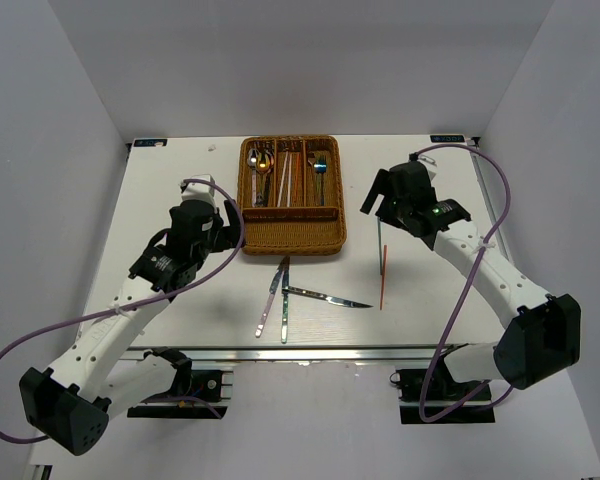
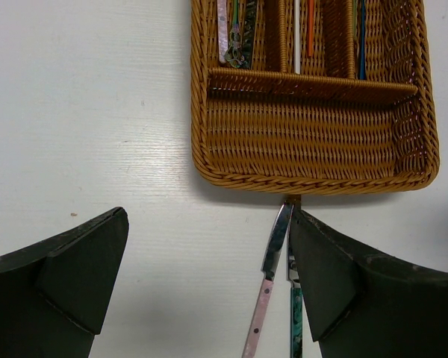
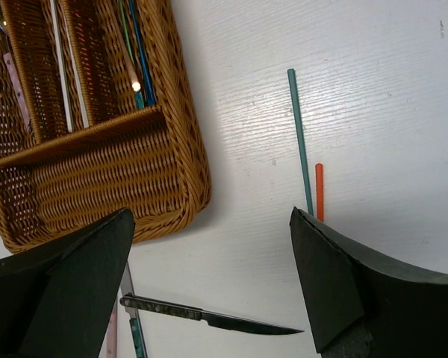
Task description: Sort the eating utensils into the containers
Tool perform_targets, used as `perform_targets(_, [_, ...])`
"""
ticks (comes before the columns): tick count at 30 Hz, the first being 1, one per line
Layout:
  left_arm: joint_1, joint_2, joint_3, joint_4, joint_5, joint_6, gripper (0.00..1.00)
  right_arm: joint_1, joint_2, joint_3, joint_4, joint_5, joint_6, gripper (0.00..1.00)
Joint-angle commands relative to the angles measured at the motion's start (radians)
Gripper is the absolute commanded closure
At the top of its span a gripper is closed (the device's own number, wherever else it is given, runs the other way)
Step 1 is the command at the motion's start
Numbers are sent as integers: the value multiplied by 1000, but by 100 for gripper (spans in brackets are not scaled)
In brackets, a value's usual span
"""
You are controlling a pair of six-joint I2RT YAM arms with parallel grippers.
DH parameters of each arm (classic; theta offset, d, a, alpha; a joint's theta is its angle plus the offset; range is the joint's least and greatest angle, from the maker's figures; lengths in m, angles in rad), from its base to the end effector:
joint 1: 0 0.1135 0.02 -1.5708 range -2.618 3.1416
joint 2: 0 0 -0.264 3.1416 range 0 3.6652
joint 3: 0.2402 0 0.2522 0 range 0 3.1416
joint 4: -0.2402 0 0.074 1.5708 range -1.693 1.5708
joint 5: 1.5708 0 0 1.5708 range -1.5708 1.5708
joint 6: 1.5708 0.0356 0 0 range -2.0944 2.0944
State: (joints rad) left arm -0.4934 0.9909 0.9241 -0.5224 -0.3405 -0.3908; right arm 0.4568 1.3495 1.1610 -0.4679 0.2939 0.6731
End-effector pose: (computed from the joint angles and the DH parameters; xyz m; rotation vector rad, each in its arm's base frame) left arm 0.1934 -0.0905 0.3181 -0.0857 2.1243 -0.1551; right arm 0.2734 0.1229 0.3181 0.3977 2.1752 0.3052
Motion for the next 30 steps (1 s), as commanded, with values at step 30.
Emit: perform_targets(30, [-4,-34,-11,-10,-278,-14,2,71,299,321,-290,188,-141,20])
